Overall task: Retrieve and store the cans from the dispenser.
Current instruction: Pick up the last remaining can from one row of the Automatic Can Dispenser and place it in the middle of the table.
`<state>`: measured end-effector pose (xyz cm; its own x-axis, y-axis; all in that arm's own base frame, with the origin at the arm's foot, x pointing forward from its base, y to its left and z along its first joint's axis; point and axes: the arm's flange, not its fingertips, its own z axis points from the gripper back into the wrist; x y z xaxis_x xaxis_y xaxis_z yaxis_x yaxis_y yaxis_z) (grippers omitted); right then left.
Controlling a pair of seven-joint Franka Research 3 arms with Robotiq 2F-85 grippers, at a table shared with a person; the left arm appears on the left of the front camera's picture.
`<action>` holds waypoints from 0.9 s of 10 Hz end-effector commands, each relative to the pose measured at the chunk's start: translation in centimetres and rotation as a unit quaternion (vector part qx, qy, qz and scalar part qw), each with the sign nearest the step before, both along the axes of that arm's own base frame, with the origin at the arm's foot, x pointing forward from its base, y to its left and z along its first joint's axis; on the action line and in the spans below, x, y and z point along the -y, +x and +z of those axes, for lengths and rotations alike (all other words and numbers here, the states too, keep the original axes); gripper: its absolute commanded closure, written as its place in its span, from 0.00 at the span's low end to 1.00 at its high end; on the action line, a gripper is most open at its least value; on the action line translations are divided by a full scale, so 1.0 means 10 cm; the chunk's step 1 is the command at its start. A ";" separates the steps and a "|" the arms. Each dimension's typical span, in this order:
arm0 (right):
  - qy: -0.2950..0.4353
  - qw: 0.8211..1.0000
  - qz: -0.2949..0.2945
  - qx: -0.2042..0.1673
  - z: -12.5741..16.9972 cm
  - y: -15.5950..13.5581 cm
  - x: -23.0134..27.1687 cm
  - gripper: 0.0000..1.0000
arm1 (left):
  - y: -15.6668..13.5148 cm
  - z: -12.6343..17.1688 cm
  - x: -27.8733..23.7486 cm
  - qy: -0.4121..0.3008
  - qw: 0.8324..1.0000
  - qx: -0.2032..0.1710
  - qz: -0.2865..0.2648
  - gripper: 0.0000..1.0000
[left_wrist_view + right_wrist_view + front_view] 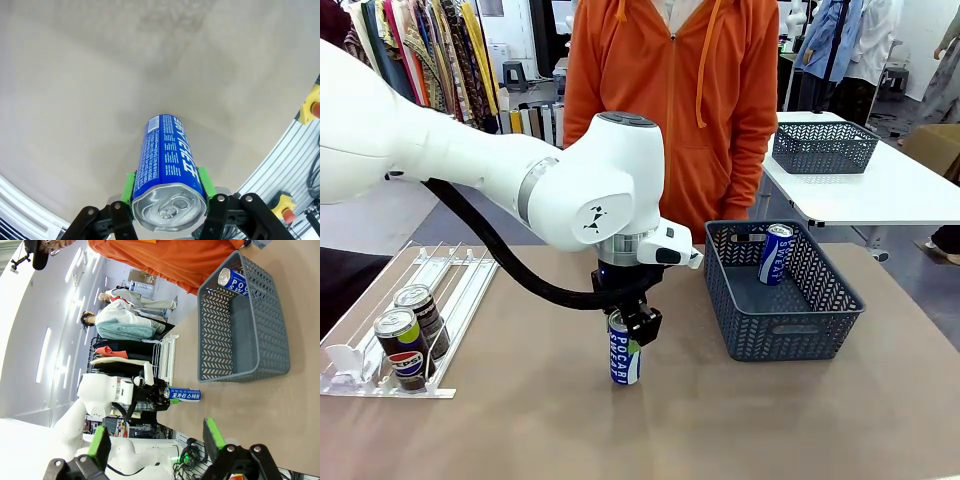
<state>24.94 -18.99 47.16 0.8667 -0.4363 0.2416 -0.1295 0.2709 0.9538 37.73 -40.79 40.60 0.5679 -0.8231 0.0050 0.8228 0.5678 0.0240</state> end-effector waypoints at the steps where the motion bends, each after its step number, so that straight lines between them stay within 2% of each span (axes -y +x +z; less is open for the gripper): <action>1: 0.010 1.000 -0.004 0.010 0.04 0.02 -0.01 0.00 | -0.01 0.06 0.00 0.001 1.000 0.013 0.007 0.97; 3: 0.010 1.000 -0.004 0.010 0.04 0.02 -0.01 0.00 | -0.01 0.05 -0.01 0.002 1.000 0.012 0.009 0.00; 7: 0.010 1.000 -0.004 0.010 0.04 0.02 -0.01 0.00 | -0.01 0.13 -0.09 -0.017 1.000 0.017 0.019 0.00; 8: 0.010 1.000 -0.004 0.010 0.04 0.02 -0.01 0.00 | -0.02 0.30 -0.21 -0.038 0.999 0.020 0.027 0.00; 9: 0.010 1.000 -0.004 0.010 0.04 0.02 -0.01 0.00 | -0.03 0.61 -0.48 -0.076 0.996 0.028 0.043 0.00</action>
